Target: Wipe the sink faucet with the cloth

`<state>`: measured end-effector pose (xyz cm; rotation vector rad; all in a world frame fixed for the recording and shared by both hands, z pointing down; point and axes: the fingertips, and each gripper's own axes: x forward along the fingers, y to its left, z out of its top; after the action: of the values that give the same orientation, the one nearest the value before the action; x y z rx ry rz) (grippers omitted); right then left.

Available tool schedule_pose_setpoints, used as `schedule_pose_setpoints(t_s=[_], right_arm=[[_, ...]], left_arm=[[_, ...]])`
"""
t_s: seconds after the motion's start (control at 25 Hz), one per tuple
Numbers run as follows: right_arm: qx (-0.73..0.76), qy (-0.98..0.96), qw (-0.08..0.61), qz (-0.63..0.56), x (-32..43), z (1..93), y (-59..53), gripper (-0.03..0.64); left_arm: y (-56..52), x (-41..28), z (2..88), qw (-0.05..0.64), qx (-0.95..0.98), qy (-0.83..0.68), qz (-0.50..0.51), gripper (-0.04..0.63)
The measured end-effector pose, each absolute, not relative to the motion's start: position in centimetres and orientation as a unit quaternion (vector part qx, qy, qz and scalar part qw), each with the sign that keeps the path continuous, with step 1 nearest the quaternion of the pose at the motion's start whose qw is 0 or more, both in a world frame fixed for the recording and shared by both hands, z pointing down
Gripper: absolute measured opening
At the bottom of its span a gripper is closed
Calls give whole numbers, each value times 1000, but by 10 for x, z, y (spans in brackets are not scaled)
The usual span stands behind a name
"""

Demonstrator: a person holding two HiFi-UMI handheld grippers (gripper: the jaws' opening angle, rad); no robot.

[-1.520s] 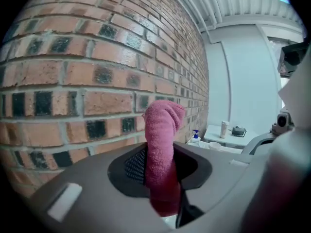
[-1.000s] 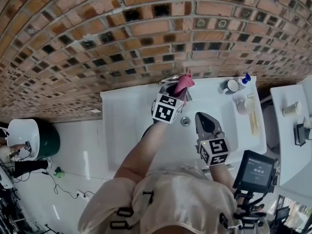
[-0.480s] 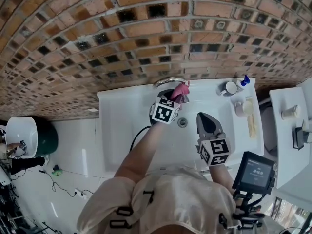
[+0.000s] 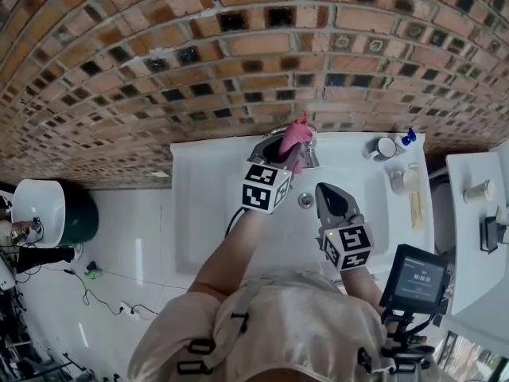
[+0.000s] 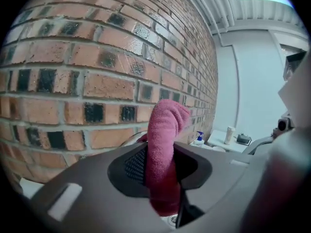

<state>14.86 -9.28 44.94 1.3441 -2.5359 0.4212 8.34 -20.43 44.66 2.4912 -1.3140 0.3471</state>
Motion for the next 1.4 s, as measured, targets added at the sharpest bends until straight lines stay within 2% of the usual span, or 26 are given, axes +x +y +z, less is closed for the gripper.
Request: schedule_pose_setpoints(t_s=[0.28, 0.52, 0.76, 1.08, 1.24, 1.4], right_arm=[[474, -858, 124, 155, 162, 457, -94, -12], [488, -847, 125, 170, 180, 467, -100, -12], [489, -843, 127, 184, 185, 477, -106, -12], [487, -845, 127, 180, 184, 475, -108, -12], [495, -840, 127, 182, 189, 475, -109, -12], [485, -848, 124, 172, 174, 466, -107, -12]], left_arm=[[-216, 102, 472, 161, 871, -437, 154, 110], [-232, 136, 495, 137, 875, -418, 200, 112], [-233, 140, 503, 94, 876, -421, 214, 107], [-225, 134, 580, 160, 855, -406, 282, 109], [-221, 132, 559, 158, 862, -412, 250, 109], [-207, 114, 503, 133, 872, -427, 198, 109]])
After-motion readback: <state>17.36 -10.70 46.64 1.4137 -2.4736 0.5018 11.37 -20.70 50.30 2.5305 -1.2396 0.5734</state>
